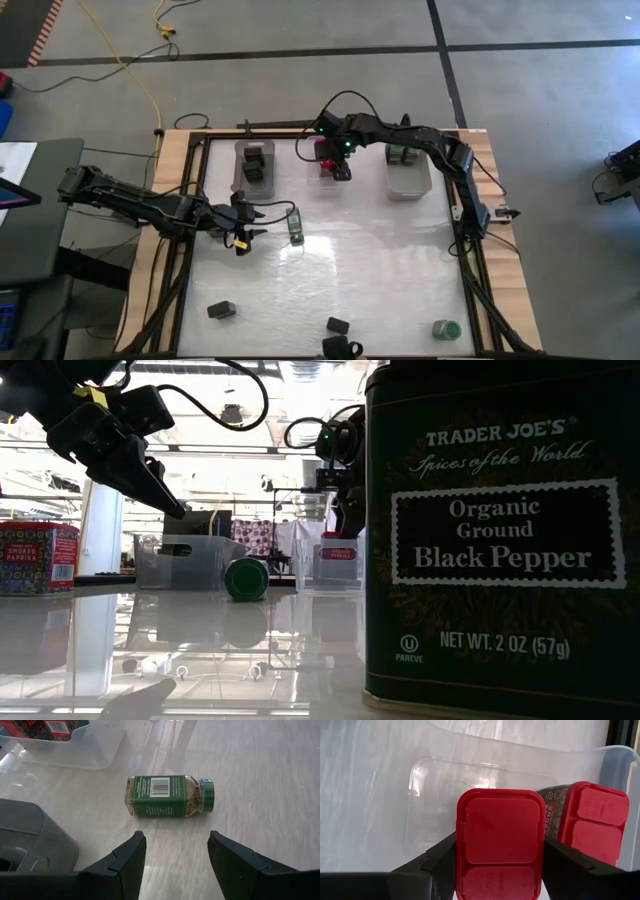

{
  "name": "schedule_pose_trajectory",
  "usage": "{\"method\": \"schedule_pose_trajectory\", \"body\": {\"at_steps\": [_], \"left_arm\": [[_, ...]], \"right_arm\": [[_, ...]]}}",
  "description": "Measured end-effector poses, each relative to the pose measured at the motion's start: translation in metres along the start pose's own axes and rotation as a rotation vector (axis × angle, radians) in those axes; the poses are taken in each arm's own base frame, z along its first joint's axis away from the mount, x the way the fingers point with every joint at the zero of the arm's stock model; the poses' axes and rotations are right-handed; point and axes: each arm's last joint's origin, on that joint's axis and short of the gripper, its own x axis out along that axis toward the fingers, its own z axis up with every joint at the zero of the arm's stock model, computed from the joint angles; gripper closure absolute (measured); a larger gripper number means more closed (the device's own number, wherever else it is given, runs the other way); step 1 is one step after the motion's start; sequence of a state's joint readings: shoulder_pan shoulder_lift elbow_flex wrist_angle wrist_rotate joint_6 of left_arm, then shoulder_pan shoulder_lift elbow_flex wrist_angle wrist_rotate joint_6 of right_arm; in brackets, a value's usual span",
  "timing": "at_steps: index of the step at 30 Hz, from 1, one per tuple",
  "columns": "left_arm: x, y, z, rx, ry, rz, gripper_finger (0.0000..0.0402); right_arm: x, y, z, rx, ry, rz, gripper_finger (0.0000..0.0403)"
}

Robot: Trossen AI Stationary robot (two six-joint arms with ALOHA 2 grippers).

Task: Sort spices by type
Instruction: Put the red seasoning can into the transparent bin

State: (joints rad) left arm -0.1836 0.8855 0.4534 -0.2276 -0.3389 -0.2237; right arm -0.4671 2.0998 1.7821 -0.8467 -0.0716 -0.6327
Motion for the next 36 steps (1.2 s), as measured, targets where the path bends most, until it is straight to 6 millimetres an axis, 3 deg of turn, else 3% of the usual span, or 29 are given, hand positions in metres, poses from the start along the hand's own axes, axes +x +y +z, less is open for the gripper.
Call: {"method": "schedule_pose_trajectory", "body": {"at_steps": [18, 29, 32, 36], "left_arm": [[0.000, 0.000, 0.000, 0.000, 0.000, 0.000, 0.0198], [0.000, 0.000, 0.000, 0.001, 0.000, 0.000, 0.0198], [0.000, 0.000, 0.000, 0.002, 0.000, 0.000, 0.0198], [0.000, 0.000, 0.000, 0.002, 0.000, 0.000, 0.0198]], "right_arm": [[0.000, -0.001, 0.001, -0.005, -0.008, -0.007, 0.0141], [0.000, -0.001, 0.001, -0.005, -0.008, -0.015, 0.0092], [-0.007, -0.002, 0.001, -0.004, 0.035, -0.063, 0.0088], [-0.036, -0.004, 0.004, 0.070, 0.030, -0.101, 0.0088]]}}
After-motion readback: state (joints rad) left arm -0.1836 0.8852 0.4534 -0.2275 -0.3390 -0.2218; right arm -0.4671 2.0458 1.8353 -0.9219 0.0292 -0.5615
